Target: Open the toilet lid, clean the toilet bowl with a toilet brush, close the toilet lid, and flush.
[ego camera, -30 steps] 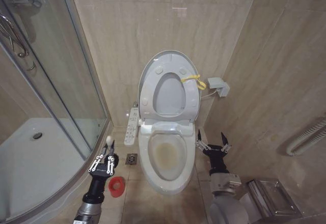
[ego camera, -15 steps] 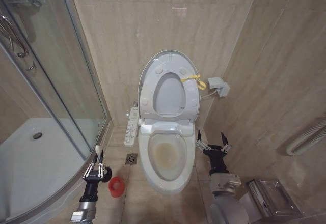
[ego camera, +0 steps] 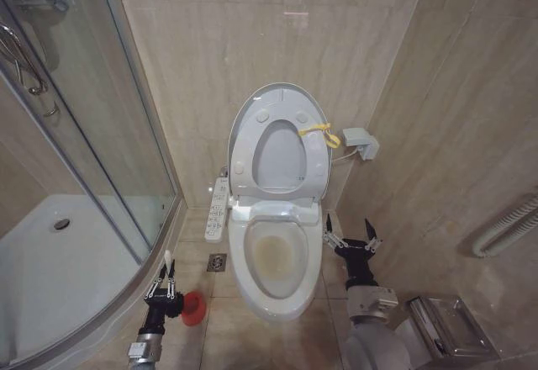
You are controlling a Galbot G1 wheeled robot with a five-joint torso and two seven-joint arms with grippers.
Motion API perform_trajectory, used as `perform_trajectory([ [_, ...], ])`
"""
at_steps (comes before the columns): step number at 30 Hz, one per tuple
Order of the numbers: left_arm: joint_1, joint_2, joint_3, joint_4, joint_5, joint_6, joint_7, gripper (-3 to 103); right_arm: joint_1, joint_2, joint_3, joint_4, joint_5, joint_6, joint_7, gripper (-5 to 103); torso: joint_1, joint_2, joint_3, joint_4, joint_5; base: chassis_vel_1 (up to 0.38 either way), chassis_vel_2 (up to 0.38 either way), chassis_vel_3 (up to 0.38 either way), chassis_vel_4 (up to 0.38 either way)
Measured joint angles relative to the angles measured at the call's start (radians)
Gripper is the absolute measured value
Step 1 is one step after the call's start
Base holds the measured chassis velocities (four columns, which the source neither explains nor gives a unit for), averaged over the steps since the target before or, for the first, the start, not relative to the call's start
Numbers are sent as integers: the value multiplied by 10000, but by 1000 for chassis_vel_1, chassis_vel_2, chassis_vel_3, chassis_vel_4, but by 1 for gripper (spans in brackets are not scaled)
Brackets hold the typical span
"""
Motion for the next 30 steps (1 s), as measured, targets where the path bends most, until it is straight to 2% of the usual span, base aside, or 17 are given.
perform_trajectory([
  [16, -1795, -154, 467, 2196, -188, 7, 803, 16, 0, 0, 0, 0, 0, 0, 0, 100, -1, 0, 0, -2, 0, 0, 0, 0, 0],
  [30, -2468, -364, 630, 3594, -202, 21, 1320, 16, 0, 0, 0, 0, 0, 0, 0, 100, -1, 0, -1, -1, 0, 0, 0, 0, 0],
])
